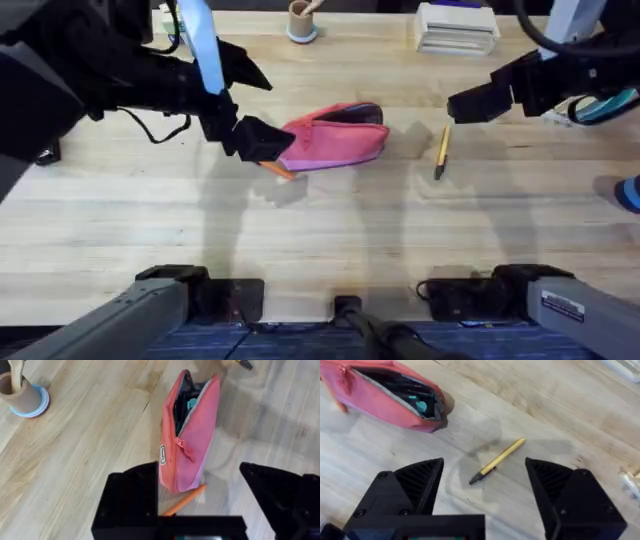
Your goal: Unzip the bag, pick up the pens from the table one at a time and place them inside, then zip the bag closed.
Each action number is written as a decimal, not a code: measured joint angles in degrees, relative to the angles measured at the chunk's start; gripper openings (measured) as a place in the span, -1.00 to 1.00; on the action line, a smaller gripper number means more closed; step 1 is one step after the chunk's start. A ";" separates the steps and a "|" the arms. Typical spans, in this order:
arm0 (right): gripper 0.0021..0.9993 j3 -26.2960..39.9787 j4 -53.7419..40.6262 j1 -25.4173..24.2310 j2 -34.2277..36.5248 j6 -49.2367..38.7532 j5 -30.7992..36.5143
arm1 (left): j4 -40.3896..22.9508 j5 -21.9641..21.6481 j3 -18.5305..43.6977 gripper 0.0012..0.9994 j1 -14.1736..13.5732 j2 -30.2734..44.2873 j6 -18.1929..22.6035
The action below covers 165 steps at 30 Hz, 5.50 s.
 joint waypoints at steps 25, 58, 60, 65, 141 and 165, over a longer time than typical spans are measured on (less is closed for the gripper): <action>1.00 -1.10 1.36 -0.02 0.00 16.64 11.49 | 0.00 -0.02 0.00 0.99 0.00 0.00 0.00; 1.00 -1.12 6.55 -0.01 15.05 20.32 11.36 | 0.00 -0.02 0.00 0.99 0.00 0.00 0.00; 1.00 -1.12 6.88 0.00 16.52 20.90 11.36 | 0.00 -0.02 0.00 0.99 0.00 0.00 0.00; 1.00 -1.12 7.68 -0.02 19.81 22.51 11.36 | 0.00 -0.02 0.00 0.99 0.00 0.00 0.00; -0.94 -0.75 11.06 2.12 32.28 27.27 16.92 | -0.28 -0.02 0.00 0.99 0.00 0.00 0.00; -0.94 3.53 10.95 3.95 21.64 8.37 4.27 | -0.24 -0.22 0.00 0.99 0.00 0.00 0.00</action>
